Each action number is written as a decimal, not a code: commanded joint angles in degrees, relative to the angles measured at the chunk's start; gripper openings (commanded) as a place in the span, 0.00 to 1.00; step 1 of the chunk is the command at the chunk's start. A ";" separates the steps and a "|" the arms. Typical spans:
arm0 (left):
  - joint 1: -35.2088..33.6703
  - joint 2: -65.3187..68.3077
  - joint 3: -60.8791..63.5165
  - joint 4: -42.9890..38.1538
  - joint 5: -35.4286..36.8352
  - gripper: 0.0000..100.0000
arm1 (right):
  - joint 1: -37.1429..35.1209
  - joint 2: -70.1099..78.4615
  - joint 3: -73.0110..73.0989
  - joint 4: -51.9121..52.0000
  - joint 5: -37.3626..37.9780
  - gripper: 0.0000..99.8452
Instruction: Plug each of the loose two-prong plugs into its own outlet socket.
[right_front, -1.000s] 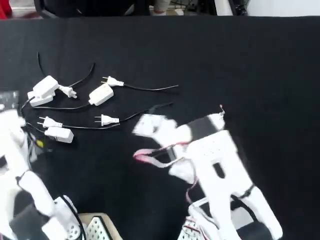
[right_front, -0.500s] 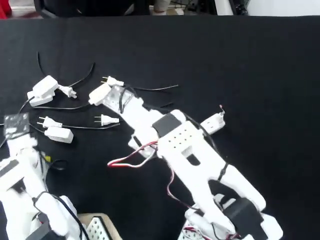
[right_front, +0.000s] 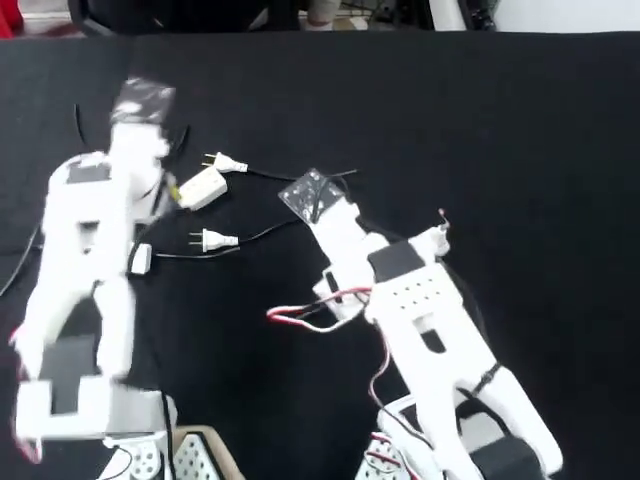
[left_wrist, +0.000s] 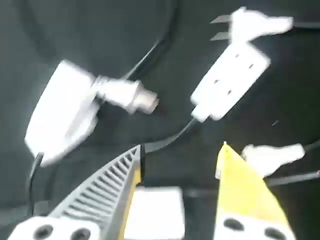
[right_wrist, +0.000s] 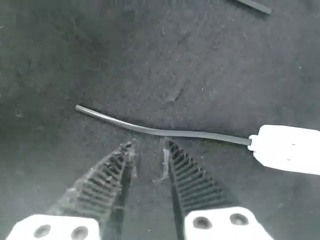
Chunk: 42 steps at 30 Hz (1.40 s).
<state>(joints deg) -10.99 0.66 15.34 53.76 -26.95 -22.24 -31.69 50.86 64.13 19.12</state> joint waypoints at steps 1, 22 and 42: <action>3.12 13.10 -17.63 5.36 -5.27 0.24 | -0.18 -2.15 0.40 -1.49 -0.18 0.08; 6.64 52.04 -60.79 22.86 -12.40 0.28 | -1.41 -2.07 0.66 -1.23 -0.18 0.08; 6.02 46.33 -76.62 47.30 -7.74 0.10 | -1.05 -2.15 1.89 -2.20 -0.26 0.07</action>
<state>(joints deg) -3.96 53.49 -60.00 100.00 -36.09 -22.68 -32.40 52.97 63.34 19.03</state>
